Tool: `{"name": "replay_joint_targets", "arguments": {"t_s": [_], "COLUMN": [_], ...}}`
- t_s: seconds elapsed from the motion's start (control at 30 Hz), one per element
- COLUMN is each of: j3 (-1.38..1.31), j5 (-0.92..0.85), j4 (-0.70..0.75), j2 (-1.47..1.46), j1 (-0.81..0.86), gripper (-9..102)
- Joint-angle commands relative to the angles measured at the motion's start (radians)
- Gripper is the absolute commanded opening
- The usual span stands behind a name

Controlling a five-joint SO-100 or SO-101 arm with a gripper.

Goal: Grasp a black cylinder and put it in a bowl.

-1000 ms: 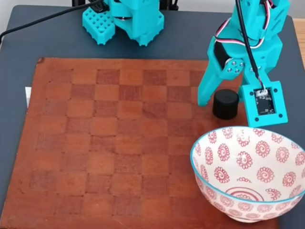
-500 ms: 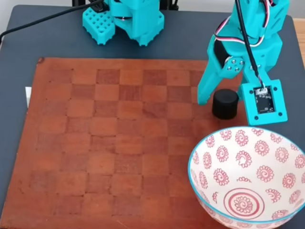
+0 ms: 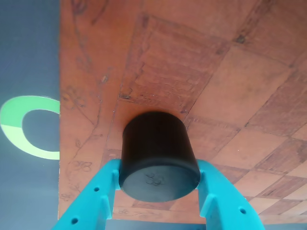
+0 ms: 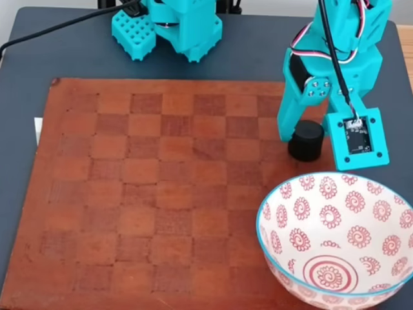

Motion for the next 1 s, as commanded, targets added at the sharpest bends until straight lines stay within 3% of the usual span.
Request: {"name": "replay_joint_targets", "arguments": {"t_s": [0.0, 0.17, 0.5, 0.97], "j3": [-0.02, -0.06, -0.239, -0.262], "j5": [0.011, 0.011, 0.02, 0.023], "j4": [0.008, 0.028, 0.25, 0.249], "j2": [0.083, 0.086, 0.086, 0.252], "j1": [0.002, 0.0, 0.003, 0.029], "gripper": [13, 13, 13, 13]}}
